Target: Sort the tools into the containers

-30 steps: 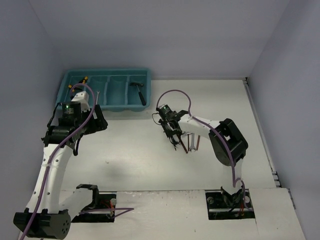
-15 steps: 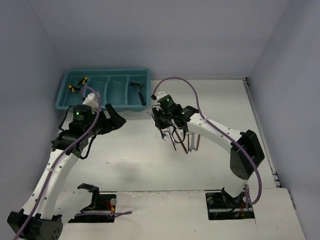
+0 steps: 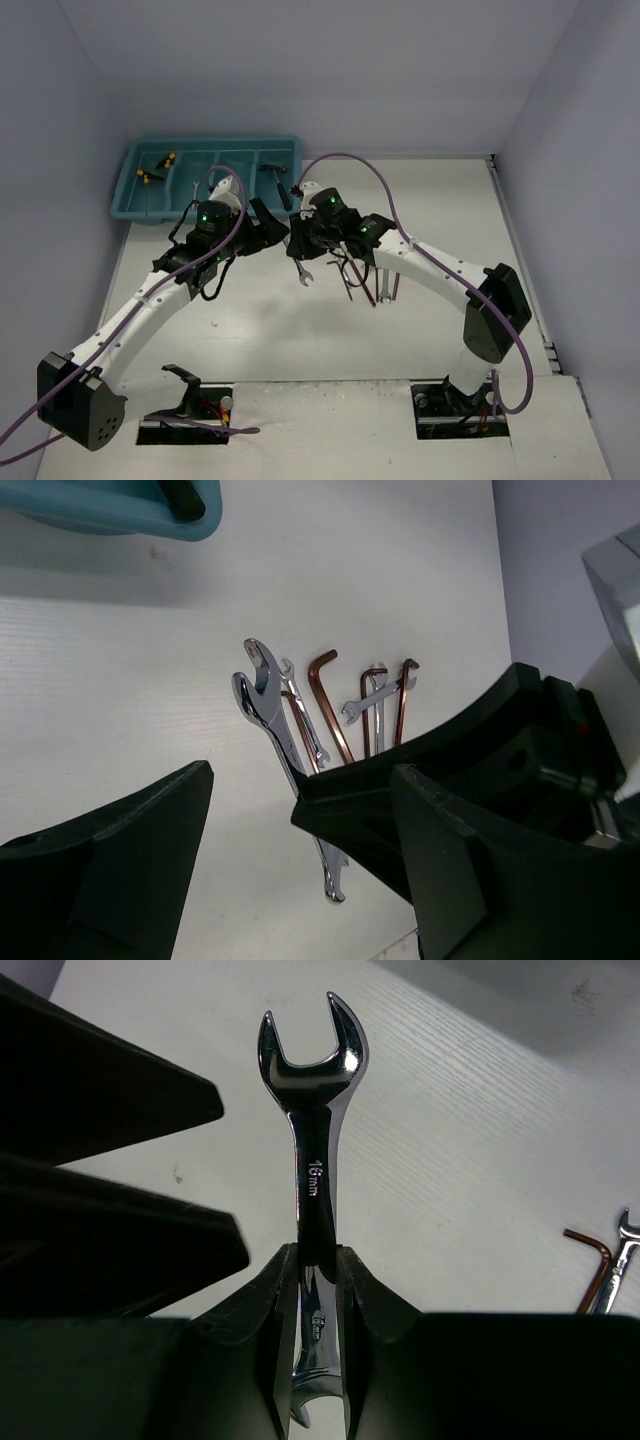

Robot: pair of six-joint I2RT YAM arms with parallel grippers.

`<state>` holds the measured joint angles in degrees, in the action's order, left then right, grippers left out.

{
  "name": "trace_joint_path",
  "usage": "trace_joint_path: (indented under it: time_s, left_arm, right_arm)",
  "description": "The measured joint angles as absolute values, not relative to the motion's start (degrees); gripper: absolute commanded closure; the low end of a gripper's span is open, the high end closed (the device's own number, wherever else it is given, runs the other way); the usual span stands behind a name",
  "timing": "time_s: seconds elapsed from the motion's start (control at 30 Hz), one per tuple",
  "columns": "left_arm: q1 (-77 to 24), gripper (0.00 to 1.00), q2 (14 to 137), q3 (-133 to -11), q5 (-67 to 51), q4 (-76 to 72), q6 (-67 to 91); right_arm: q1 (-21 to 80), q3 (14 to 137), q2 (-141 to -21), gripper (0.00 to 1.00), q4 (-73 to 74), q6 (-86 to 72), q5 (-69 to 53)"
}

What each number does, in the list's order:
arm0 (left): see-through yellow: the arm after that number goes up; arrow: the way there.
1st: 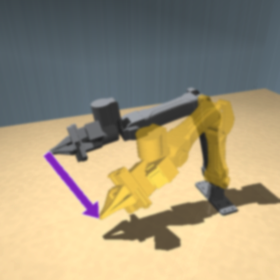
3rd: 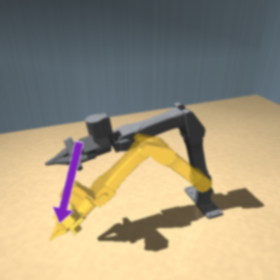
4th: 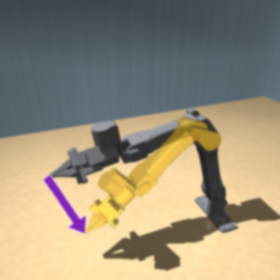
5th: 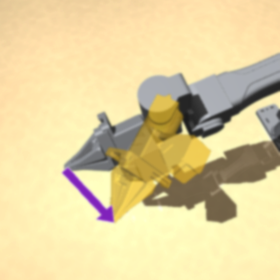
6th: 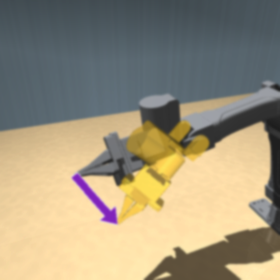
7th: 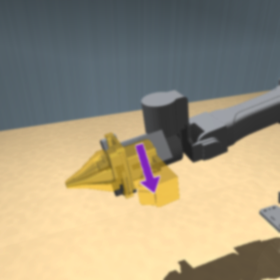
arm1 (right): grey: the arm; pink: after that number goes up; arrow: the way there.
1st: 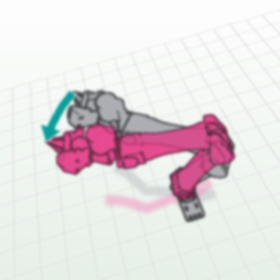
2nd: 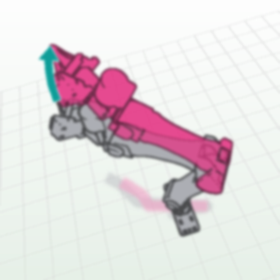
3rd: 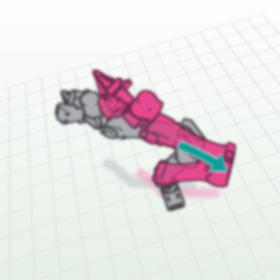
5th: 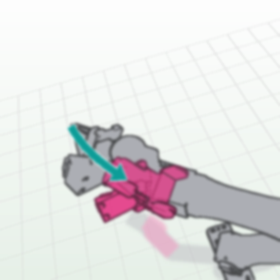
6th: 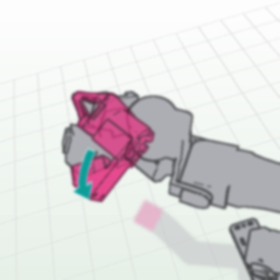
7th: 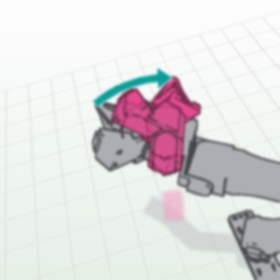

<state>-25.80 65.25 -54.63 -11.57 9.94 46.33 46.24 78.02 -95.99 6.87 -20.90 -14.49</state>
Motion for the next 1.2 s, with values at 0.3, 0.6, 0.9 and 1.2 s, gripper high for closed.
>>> trace_joint_path:
  time_s: [0.3, 0.6, 0.9, 1.2]
  left_arm:
    - [-26.26, 0.54, 67.32, -54.59, -9.55, 7.37, 48.00]
    - [-27.18, 0.70, 71.88, -54.59, -8.79, 5.36, 49.49]
    - [-27.68, 1.00, 72.63, -54.91, -8.72, 4.75, 50.30]
    - [-24.36, 1.00, 74.91, -63.08, -7.65, 13.32, 43.64]
  right_arm:
    - [46.54, 78.02, -95.98, 1.00, 5.20, -22.65, -15.92]
    - [46.54, 78.02, -95.98, 1.00, 3.66, -23.23, -16.01]
    - [46.54, 78.02, -95.79, 0.87, 3.02, -24.03, -15.89]
    - [45.80, 77.97, -94.89, 0.49, 1.90, -23.72, -15.08]
